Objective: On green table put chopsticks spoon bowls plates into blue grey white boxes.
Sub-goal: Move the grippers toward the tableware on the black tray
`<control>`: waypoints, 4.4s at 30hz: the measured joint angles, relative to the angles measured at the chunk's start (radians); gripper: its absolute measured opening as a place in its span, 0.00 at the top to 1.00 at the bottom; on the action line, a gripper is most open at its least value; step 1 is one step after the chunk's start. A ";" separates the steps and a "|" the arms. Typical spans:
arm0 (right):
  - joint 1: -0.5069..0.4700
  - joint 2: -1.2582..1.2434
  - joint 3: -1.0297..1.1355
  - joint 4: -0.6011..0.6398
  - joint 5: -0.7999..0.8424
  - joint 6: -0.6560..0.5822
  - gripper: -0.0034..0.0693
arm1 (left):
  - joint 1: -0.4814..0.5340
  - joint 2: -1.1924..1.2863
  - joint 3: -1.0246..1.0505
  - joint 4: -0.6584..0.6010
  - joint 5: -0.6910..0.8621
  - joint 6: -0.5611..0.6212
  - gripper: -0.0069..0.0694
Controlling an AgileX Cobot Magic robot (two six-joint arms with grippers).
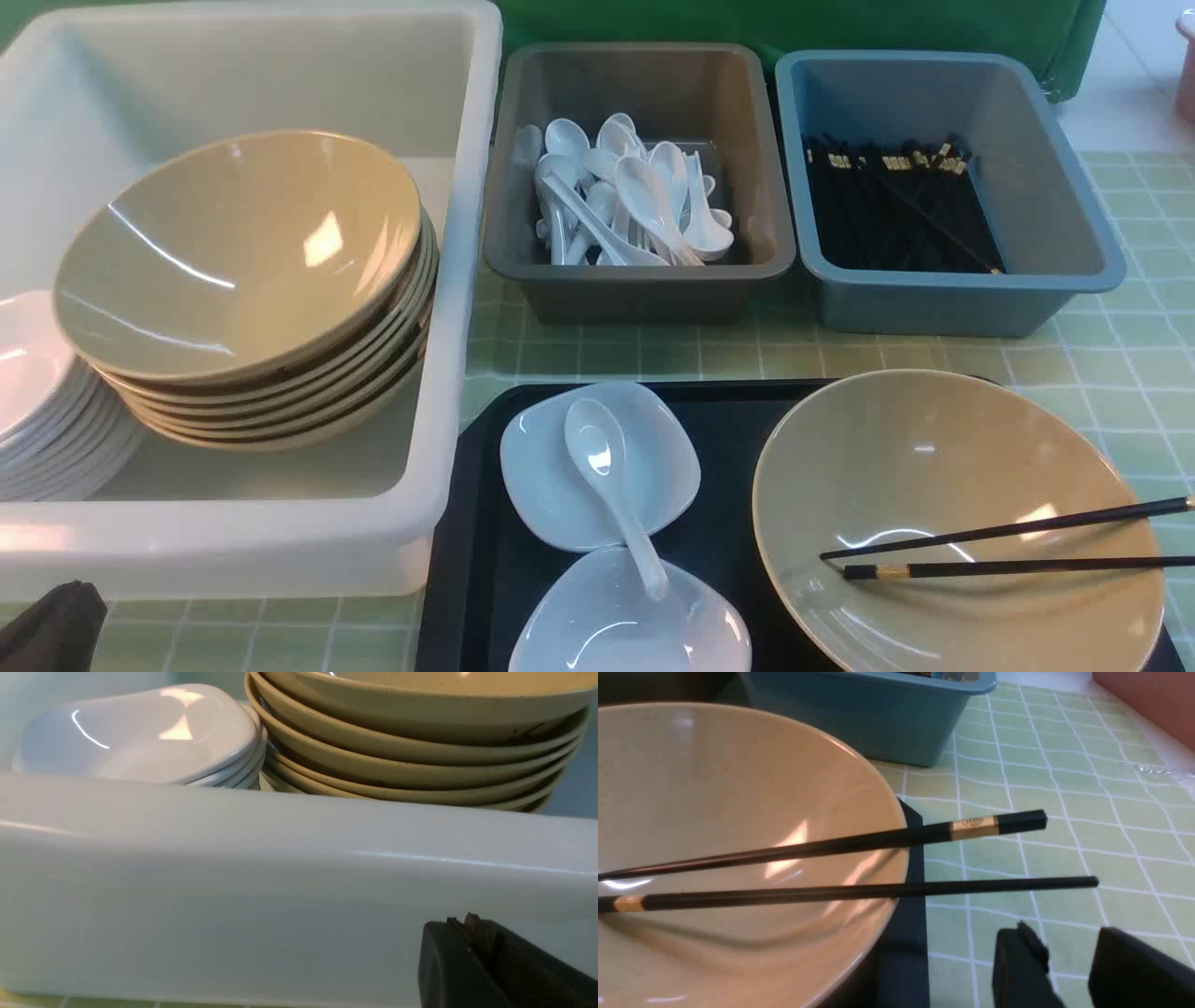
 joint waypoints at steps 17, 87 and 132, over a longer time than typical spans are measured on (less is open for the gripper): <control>0.000 0.000 0.000 0.000 0.000 0.000 0.63 | 0.000 0.000 0.000 0.000 0.000 0.001 0.91; 0.000 0.000 -0.019 0.003 -0.467 0.517 0.63 | -0.001 0.000 -0.002 -0.113 -0.722 -0.221 0.91; 0.543 1.384 -1.034 -0.056 0.771 -0.625 0.05 | -0.467 0.677 -0.679 -0.517 0.460 0.405 0.91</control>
